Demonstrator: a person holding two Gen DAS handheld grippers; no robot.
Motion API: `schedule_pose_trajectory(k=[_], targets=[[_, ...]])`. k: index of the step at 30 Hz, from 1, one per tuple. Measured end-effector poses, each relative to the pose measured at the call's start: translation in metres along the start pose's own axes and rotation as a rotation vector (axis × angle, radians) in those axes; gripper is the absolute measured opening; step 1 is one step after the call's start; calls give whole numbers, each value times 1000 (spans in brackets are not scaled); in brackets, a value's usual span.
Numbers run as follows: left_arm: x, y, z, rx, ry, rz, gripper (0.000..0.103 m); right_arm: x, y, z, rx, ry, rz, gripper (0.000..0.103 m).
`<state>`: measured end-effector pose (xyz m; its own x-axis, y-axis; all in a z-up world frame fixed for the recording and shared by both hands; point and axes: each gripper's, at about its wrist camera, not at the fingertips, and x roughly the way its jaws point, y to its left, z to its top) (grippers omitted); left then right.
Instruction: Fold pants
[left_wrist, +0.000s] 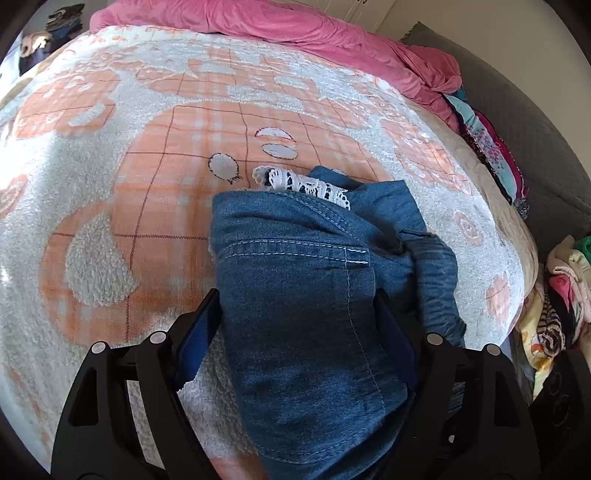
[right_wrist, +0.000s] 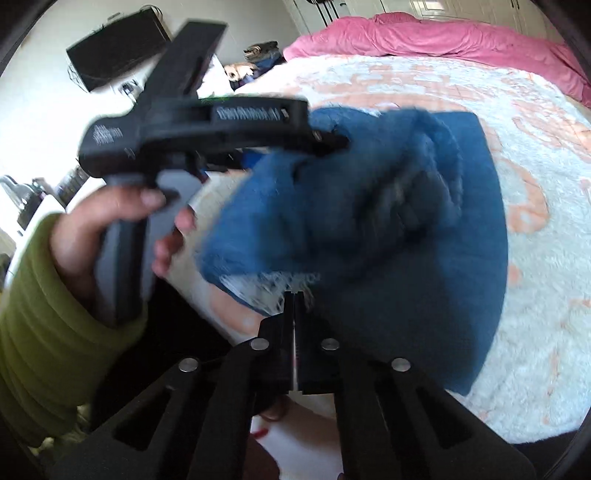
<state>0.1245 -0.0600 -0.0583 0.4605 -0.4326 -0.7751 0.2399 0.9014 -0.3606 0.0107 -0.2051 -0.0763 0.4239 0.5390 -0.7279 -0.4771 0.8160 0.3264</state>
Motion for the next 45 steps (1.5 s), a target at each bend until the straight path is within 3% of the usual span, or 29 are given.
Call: schedule_pose_trajectory(k=[4,6,7,8,21,26,30,40,45], targets=[[-6,-4,-2,14,-20,23,74,-8,-2,-1,5,-20,25,1],[-12,-8,-4,34,-35,38,78,-15,2,2,-17,-38,22,16],[-14,-10,-4,41,-43,46,79,-18,2,3,-19,-43,19,35],[-16,-12,-5,49,-50,52,80,-22,3,3,-19,-54,5,45],[-47,-33,-13,112,-125,65,91,-65,-31,14,38,-170,-114,53],[-53,-34,-17,116,-139,61,91,-75,-44,16,62,-199,-144,62],[-55,-35,-22,123,-138,63,93,-76,-52,21,72,-204,-162,68],[-40,-10,-35,69,-104,82,93,-56,-77,34,120,-152,-203,68],[-20,0,-41,9,-57,4,93,-44,-100,44,205,-142,-154,68]])
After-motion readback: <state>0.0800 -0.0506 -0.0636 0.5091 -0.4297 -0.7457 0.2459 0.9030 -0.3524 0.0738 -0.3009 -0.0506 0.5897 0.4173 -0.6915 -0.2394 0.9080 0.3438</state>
